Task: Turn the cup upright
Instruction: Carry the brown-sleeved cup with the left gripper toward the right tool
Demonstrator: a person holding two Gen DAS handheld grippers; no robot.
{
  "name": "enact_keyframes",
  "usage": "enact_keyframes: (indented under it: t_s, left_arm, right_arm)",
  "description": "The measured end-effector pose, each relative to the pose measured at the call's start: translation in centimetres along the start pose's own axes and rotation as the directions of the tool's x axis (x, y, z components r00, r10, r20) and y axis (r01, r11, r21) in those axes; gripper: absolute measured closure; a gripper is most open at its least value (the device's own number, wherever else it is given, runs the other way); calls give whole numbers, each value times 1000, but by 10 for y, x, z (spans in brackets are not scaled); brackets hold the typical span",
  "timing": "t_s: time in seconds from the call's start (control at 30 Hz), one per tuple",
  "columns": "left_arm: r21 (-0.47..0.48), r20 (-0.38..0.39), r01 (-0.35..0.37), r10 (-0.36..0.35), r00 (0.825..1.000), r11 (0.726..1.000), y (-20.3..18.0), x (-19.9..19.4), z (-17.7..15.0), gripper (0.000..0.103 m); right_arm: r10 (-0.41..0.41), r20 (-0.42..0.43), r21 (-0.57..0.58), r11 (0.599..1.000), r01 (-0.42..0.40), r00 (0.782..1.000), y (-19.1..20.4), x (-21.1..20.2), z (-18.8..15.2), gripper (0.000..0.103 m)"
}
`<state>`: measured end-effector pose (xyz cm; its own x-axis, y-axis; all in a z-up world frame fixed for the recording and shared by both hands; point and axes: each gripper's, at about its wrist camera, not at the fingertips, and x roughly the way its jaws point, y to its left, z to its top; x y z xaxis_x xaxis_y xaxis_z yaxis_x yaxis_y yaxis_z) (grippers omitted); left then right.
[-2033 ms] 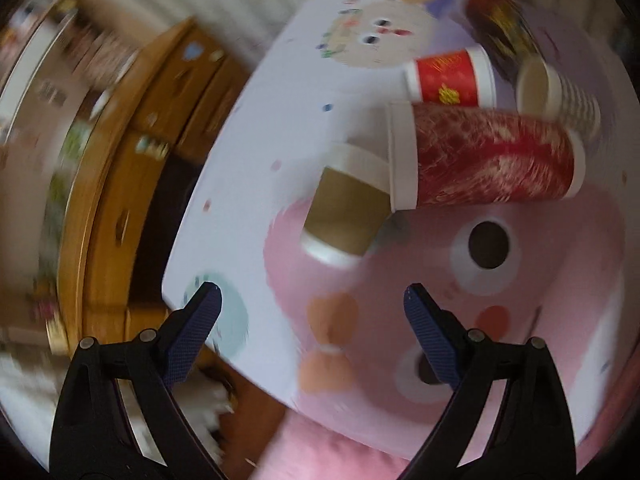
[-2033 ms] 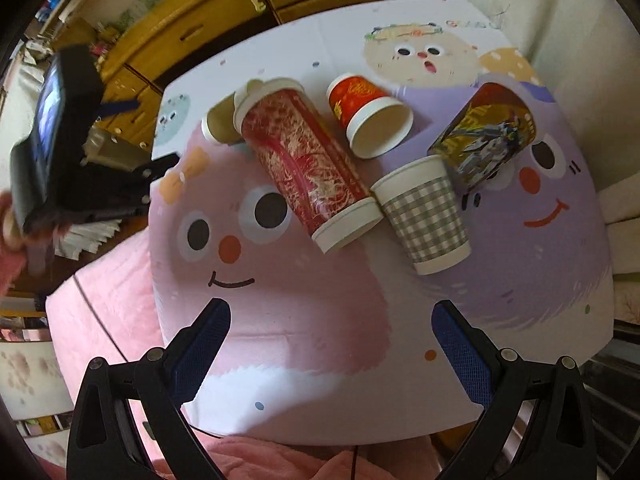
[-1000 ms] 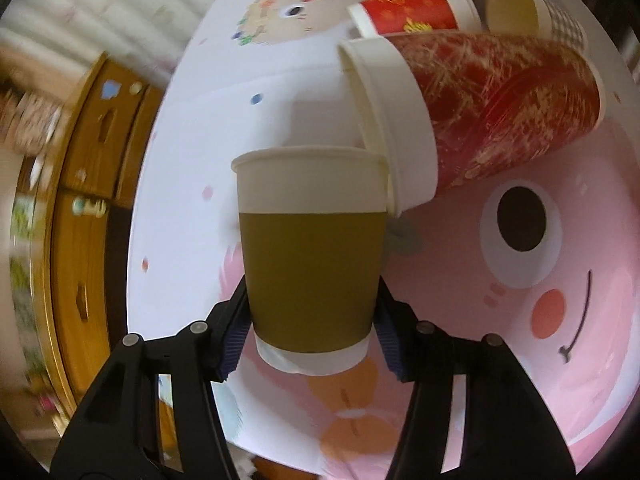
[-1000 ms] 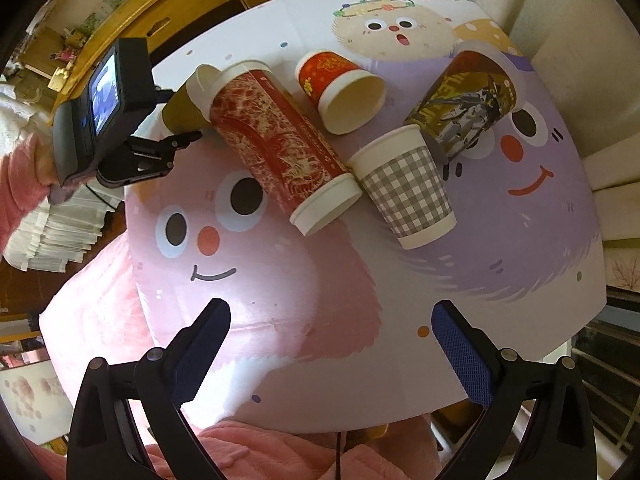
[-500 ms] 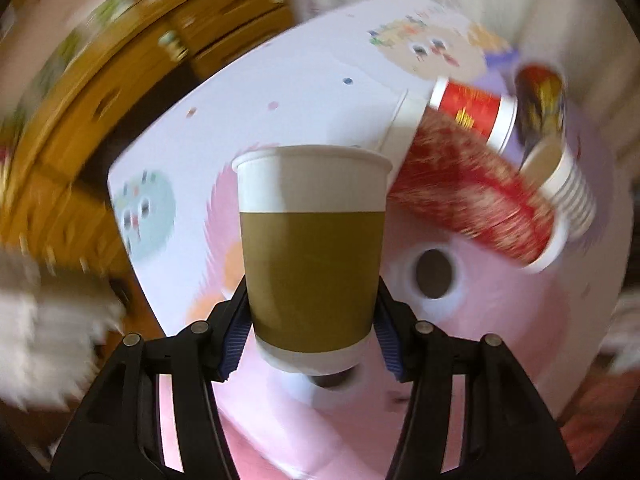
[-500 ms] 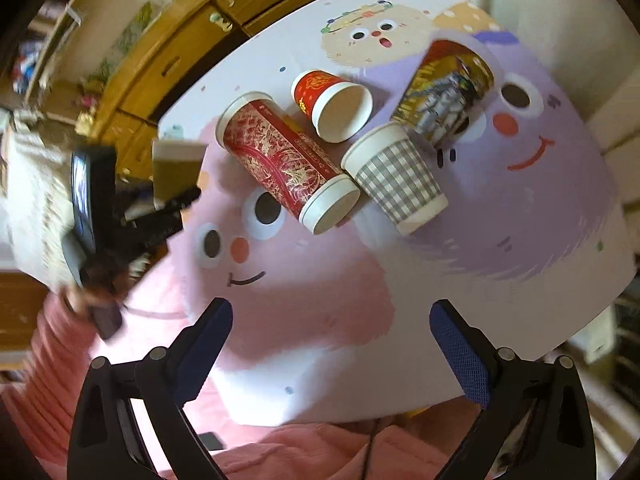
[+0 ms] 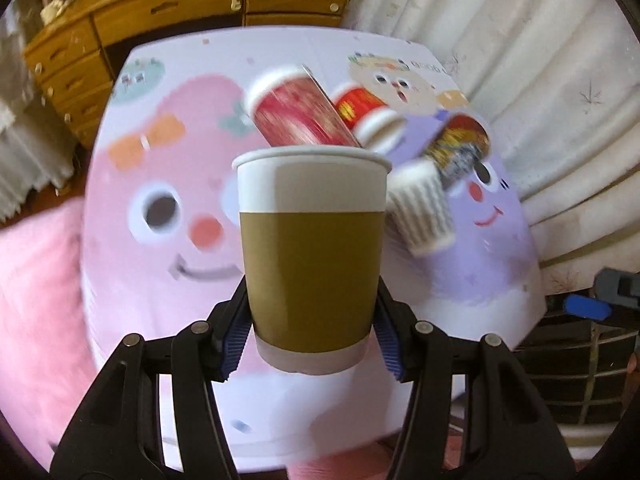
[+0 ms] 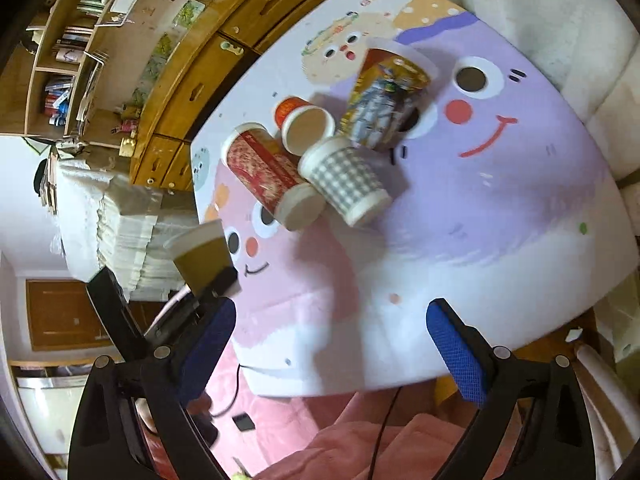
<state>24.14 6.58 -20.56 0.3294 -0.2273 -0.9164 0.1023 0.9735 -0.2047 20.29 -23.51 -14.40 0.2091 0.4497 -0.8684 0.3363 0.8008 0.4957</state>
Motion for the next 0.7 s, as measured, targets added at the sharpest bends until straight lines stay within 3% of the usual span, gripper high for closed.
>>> enact_keyframes:
  t_s: [0.3,0.7]
  left_arm:
    - [-144,-46,86,-93,995,986,-77,29,-81,51]
    - [-225,-118,76,-105,987,971,-94,62,-115,50]
  right_arm:
    - [-22,-67,-66,998,18,998,-45,-25,-7,5]
    - [-85,-138,-103,992,71,987,-72,-14,-22,5]
